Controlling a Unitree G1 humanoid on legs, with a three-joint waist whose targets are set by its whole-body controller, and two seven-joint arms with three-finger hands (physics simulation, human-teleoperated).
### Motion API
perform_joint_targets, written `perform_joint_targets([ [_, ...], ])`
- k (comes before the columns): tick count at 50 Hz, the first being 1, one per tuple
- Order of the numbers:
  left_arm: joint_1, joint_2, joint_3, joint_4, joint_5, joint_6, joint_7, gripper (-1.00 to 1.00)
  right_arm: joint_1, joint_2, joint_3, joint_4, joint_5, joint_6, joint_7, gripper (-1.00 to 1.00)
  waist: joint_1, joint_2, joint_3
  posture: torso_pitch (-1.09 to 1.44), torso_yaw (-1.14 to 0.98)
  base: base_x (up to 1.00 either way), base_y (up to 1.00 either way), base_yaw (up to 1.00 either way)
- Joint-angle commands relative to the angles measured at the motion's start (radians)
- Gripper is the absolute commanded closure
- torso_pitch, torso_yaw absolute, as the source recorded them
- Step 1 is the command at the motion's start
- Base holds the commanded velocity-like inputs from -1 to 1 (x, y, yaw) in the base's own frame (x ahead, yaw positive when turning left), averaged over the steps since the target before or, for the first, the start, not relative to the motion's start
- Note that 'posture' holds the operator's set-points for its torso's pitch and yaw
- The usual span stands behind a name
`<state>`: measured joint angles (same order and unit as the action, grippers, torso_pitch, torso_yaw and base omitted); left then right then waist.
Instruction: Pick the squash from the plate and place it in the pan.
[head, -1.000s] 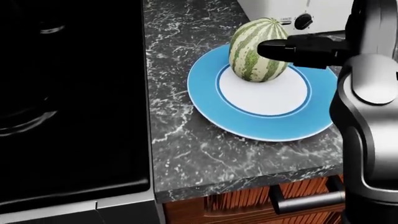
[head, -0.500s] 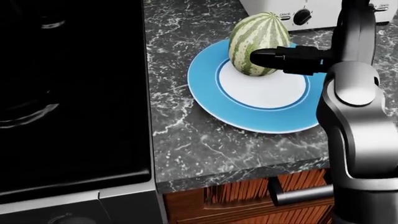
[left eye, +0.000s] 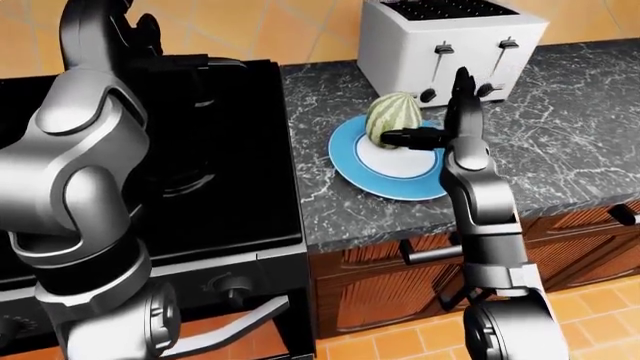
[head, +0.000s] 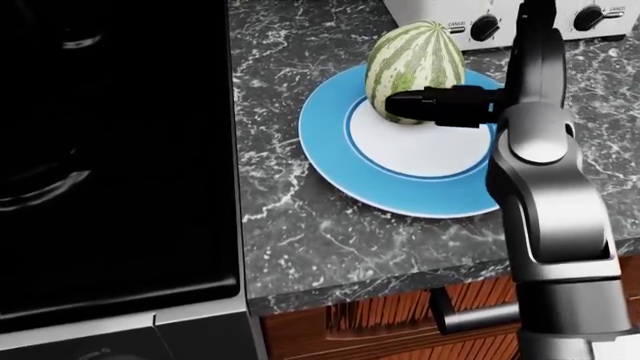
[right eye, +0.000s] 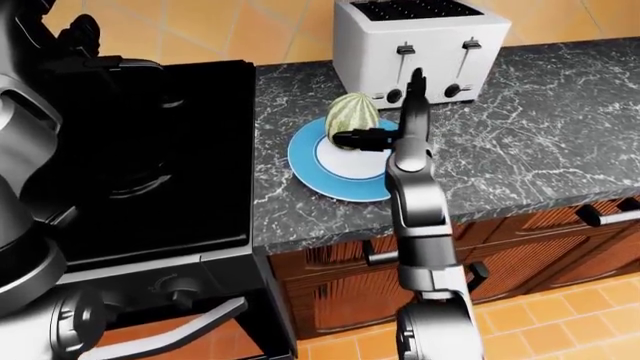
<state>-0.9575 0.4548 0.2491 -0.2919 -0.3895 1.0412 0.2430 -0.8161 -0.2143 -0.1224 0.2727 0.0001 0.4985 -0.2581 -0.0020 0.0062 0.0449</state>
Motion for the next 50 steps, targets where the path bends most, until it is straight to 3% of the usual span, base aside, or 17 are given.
perform_joint_targets([
  [1,-0.03,0.012,0.01,-0.022,0.002,-0.031,0.001,-1.0,-0.038,-0.009,-0.004,-0.031,-0.007,-0.037,0.004,-1.0,0.0,0.001,-0.03,0.0,0.0,0.0,0.0,0.0],
  [41,-0.028,0.019,0.011,-0.008,-0.001,-0.044,0.002,-1.0,-0.083,0.024,0.014,0.145,-0.016,-0.137,0.005,-1.0,-0.002,0.006,-0.03,0.0,0.0,0.0,0.0,0.0],
  [46,-0.031,0.019,0.013,-0.013,-0.004,-0.037,0.004,-1.0,-0.098,0.021,0.012,0.168,-0.011,-0.148,0.002,-0.91,-0.002,0.006,-0.03,0.0,0.0,0.0,0.0,0.0],
  [50,-0.029,0.019,0.011,-0.014,-0.005,-0.038,0.005,-1.0,-0.108,0.022,0.014,0.195,-0.012,-0.16,0.0,-0.98,-0.002,0.006,-0.029,0.0,0.0,0.0,0.0,0.0],
])
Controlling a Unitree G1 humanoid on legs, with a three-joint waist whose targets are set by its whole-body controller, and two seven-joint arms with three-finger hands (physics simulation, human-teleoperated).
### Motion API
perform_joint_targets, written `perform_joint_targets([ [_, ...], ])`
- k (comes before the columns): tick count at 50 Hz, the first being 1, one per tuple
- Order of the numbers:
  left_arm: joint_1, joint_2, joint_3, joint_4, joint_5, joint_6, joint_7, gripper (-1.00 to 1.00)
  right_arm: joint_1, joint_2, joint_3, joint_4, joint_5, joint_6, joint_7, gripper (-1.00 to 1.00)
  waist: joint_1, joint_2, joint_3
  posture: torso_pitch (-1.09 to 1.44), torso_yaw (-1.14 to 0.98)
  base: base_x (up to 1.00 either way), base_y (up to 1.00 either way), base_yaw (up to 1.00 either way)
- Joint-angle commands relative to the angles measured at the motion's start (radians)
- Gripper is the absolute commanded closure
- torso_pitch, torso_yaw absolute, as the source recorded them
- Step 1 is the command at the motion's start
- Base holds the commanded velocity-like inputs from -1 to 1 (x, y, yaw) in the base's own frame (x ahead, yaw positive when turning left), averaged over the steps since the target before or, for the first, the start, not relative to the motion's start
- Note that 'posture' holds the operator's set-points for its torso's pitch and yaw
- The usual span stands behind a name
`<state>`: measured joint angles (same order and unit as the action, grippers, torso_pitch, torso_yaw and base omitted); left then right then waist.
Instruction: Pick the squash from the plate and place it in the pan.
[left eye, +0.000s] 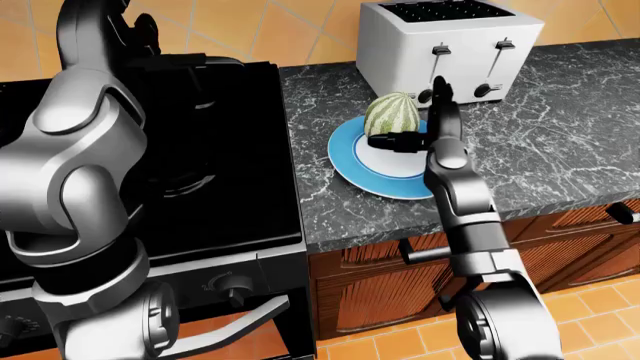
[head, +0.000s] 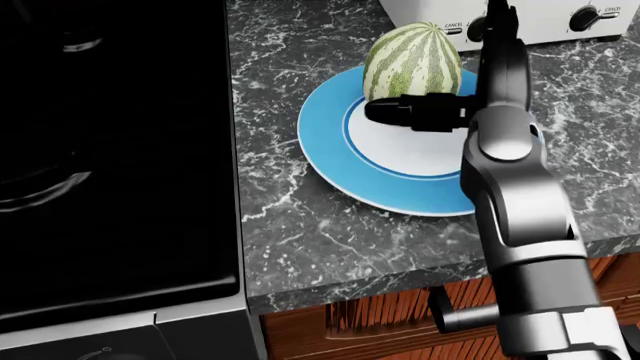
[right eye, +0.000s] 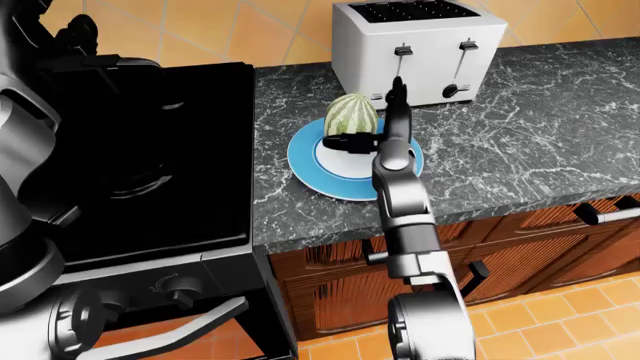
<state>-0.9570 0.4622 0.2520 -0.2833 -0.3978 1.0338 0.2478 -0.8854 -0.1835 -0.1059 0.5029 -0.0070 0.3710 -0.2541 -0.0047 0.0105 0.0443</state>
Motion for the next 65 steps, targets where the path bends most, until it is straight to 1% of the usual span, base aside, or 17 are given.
perform_joint_targets([
  [1,-0.03,0.011,0.008,-0.022,0.004,-0.031,0.001,-1.0,-0.041,-0.008,-0.002,-0.029,-0.004,-0.037,-0.003,-0.97,0.0,0.002,-0.029,0.0,0.0,0.0,0.0,0.0],
  [3,-0.031,0.011,0.006,-0.02,0.005,-0.033,0.0,-1.0,-0.049,-0.009,-0.002,-0.009,-0.003,-0.047,-0.002,-0.91,0.0,0.002,-0.029,0.0,0.0,0.0,0.0,0.0],
  [4,-0.03,0.01,0.007,-0.018,0.006,-0.035,0.0,-1.0,-0.052,-0.01,-0.001,-0.001,-0.004,-0.051,-0.002,-0.76,0.0,0.002,-0.03,0.0,0.0,0.0,0.0,0.0],
  [5,-0.03,0.01,0.007,-0.018,0.006,-0.035,0.0,-1.0,-0.055,-0.01,0.0,0.007,-0.005,-0.054,-0.002,-0.69,0.0,0.002,-0.03,0.0,0.0,0.0,0.0,0.0],
  [11,-0.03,0.01,0.006,-0.021,0.007,-0.032,0.0,-1.0,-0.078,-0.012,-0.001,0.05,-0.005,-0.073,-0.003,-0.83,0.0,0.003,-0.03,0.0,0.0,0.0,0.0,0.0],
  [15,-0.029,0.009,0.007,-0.018,0.008,-0.035,-0.001,-1.0,-0.088,-0.012,0.0,0.08,-0.006,-0.087,-0.005,-0.81,0.0,0.003,-0.03,0.0,0.0,0.0,0.0,0.0],
  [17,-0.029,0.009,0.008,-0.018,0.008,-0.034,-0.001,-1.0,-0.096,-0.013,0.0,0.099,-0.006,-0.097,-0.005,-0.84,0.0,0.003,-0.031,0.0,0.0,0.0,0.0,0.0],
  [28,-0.032,0.01,0.009,-0.016,0.004,-0.034,0.002,-1.0,-0.13,-0.007,0.006,0.187,-0.014,-0.143,-0.01,-0.84,0.0,0.004,-0.032,0.0,0.0,0.0,0.0,0.0],
  [45,-0.033,0.013,0.01,-0.017,-0.002,-0.033,0.005,-1.0,-0.15,-0.004,0.006,0.25,-0.014,-0.18,-0.013,-0.78,-0.001,0.005,-0.031,0.0,0.0,0.0,0.0,0.0],
  [55,-0.032,0.013,0.01,-0.016,-0.003,-0.035,0.006,-1.0,-0.176,-0.008,0.007,0.298,-0.019,-0.2,-0.015,-0.79,-0.001,0.005,-0.031,0.0,0.0,0.0,0.0,0.0],
  [65,-0.033,0.013,0.009,-0.012,-0.003,-0.039,0.006,-1.0,-0.187,-0.007,0.01,0.326,-0.026,-0.214,-0.021,-0.69,-0.001,0.006,-0.031,0.0,0.0,0.0,0.0,0.0],
])
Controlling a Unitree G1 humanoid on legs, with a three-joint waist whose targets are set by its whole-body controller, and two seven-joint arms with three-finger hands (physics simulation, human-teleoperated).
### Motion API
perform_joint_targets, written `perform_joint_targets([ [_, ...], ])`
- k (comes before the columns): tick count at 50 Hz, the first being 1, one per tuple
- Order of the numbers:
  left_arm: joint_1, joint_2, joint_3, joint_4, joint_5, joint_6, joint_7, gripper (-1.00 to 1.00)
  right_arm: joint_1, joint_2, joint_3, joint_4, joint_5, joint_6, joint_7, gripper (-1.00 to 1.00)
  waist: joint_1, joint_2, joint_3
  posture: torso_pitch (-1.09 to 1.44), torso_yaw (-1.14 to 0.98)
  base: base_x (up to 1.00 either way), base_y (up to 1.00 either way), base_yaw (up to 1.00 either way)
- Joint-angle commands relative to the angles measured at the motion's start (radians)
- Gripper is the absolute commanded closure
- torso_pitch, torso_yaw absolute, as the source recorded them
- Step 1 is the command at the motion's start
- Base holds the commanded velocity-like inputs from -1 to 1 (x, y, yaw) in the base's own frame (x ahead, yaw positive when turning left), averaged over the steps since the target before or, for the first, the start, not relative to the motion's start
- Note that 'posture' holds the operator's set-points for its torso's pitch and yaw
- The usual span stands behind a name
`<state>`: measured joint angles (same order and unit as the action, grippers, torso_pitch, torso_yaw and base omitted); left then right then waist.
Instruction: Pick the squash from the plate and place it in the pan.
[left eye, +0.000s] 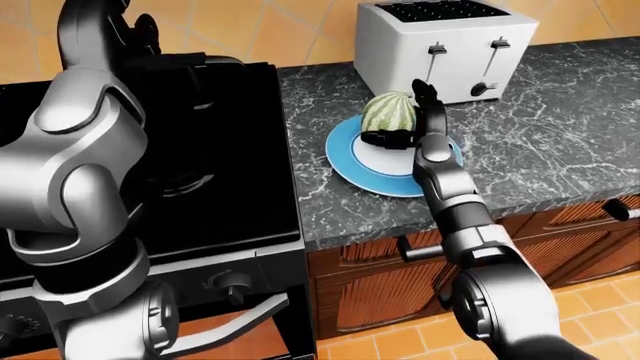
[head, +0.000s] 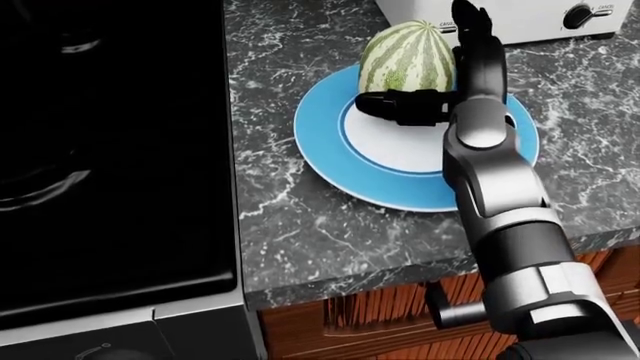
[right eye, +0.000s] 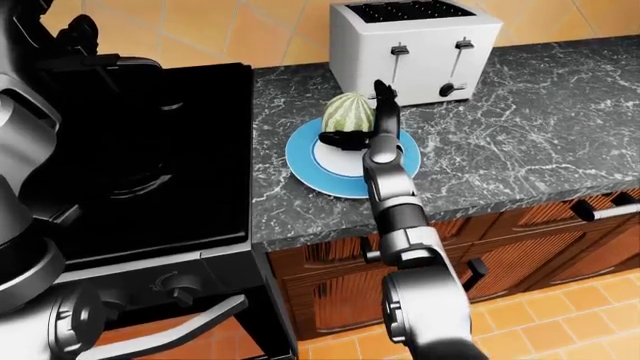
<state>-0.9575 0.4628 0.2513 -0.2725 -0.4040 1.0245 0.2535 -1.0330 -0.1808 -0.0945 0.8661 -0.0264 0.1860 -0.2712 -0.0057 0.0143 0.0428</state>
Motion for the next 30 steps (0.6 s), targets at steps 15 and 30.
perform_joint_targets([
  [15,-0.032,0.015,0.013,-0.025,-0.002,-0.026,0.004,-1.0,-0.048,-0.011,-0.001,-0.048,-0.017,-0.013,-0.006,-0.51,0.001,0.003,-0.029,0.0,0.0,0.0,0.0,0.0],
  [30,-0.033,0.017,0.013,-0.022,-0.007,-0.028,0.007,-1.0,-0.062,-0.012,-0.003,-0.048,-0.017,-0.006,-0.007,-0.16,0.003,0.003,-0.03,0.0,0.0,0.0,0.0,0.0],
])
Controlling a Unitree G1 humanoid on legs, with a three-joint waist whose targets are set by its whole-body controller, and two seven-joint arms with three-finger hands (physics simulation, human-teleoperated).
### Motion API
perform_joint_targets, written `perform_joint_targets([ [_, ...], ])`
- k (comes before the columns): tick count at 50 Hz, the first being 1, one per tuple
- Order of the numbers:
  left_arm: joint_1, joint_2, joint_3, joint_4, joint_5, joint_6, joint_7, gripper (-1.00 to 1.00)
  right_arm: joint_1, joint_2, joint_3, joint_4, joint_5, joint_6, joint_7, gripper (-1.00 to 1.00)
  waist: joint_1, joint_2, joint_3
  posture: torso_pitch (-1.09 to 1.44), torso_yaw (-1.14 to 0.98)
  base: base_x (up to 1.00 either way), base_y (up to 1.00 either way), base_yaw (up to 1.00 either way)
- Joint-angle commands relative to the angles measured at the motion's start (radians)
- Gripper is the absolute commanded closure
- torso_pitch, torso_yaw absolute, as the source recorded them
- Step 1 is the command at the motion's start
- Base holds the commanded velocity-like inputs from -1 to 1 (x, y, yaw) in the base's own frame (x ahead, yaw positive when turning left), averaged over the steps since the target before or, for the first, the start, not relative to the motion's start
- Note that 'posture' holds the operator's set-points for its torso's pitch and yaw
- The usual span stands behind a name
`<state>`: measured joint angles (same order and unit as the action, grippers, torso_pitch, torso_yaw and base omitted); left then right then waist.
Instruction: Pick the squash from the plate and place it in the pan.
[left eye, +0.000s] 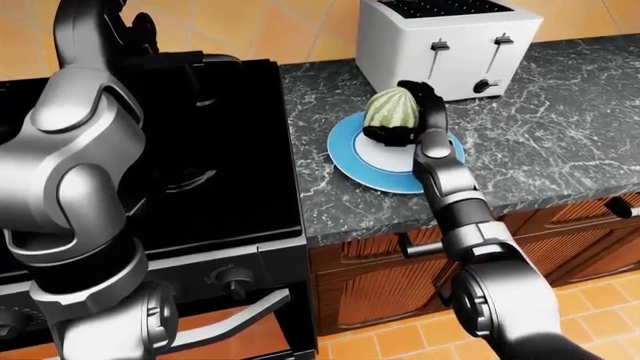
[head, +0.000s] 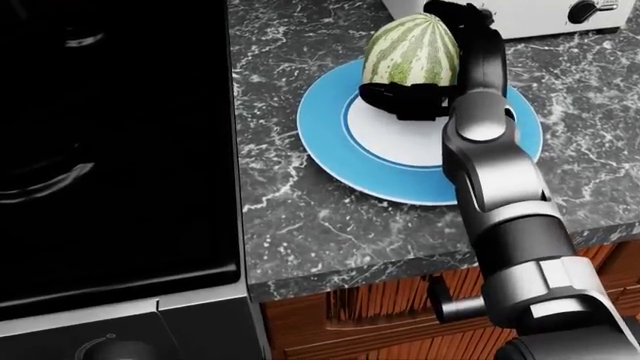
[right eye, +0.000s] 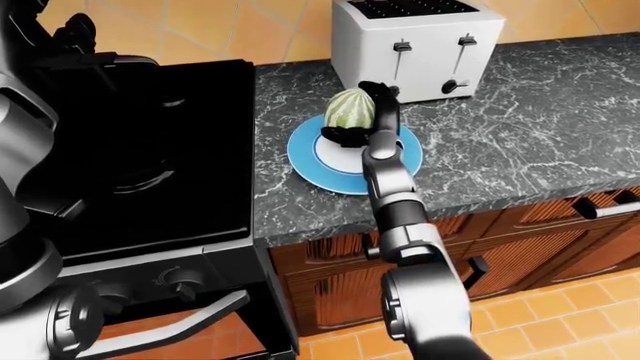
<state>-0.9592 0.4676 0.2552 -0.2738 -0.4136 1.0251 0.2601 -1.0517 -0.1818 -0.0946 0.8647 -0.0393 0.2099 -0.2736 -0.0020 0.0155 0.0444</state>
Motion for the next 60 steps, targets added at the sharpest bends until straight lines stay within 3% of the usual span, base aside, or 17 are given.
perform_joint_targets([
  [1,-0.03,0.012,0.009,-0.021,0.002,-0.029,0.0,-1.0,-0.044,-0.011,-0.003,-0.046,-0.003,-0.03,-0.005,-0.15,-0.001,0.002,-0.032,0.0,0.0,0.0,0.0,0.0],
  [7,-0.031,0.012,0.009,-0.02,0.001,-0.03,0.001,-1.0,-0.054,-0.012,-0.002,-0.043,-0.003,-0.029,-0.006,-0.08,-0.001,0.002,-0.033,0.0,0.0,0.0,0.0,0.0],
  [9,-0.031,0.013,0.008,-0.02,0.001,-0.03,0.001,-1.0,-0.057,-0.012,-0.002,-0.038,-0.003,-0.031,-0.007,0.03,-0.001,0.002,-0.033,0.0,0.0,0.0,0.0,0.0],
  [11,-0.032,0.013,0.009,-0.022,0.001,-0.028,0.002,-1.0,-0.06,-0.013,-0.003,-0.04,-0.002,-0.027,-0.007,0.27,-0.002,0.002,-0.033,0.0,0.0,0.0,0.0,0.0],
  [24,-0.031,0.014,0.009,-0.021,0.0,-0.03,0.001,-1.0,-0.074,-0.015,-0.002,-0.105,0.0,0.023,-0.007,0.33,-0.003,0.002,-0.031,0.0,0.0,0.0,0.0,0.0],
  [33,-0.032,0.012,0.007,-0.017,0.003,-0.033,0.0,-1.0,-0.074,-0.017,-0.001,-0.153,0.001,0.055,-0.004,0.69,-0.004,0.002,-0.027,0.0,0.0,0.0,0.0,0.0],
  [35,-0.032,0.012,0.007,-0.017,0.003,-0.033,0.0,-1.0,-0.077,-0.018,-0.002,-0.154,0.002,0.058,-0.003,0.98,-0.004,0.002,-0.026,0.0,0.0,0.0,0.0,0.0],
  [36,-0.032,0.012,0.007,-0.017,0.003,-0.033,0.001,-1.0,-0.077,-0.019,-0.001,-0.158,0.001,0.061,-0.002,1.0,-0.004,0.002,-0.026,0.0,0.0,0.0,0.0,0.0],
  [46,-0.032,0.012,0.007,-0.018,0.004,-0.033,0.0,-1.0,-0.082,-0.021,0.003,-0.256,-0.003,0.147,0.018,1.0,-0.004,0.002,-0.023,0.0,0.0,0.0,0.0,0.0],
  [60,-0.032,0.018,0.014,-0.02,-0.002,-0.031,0.003,-1.0,-0.092,-0.025,0.003,-0.494,-0.007,0.393,0.08,1.0,-0.003,0.001,-0.018,0.0,0.0,0.0,0.0,0.0],
])
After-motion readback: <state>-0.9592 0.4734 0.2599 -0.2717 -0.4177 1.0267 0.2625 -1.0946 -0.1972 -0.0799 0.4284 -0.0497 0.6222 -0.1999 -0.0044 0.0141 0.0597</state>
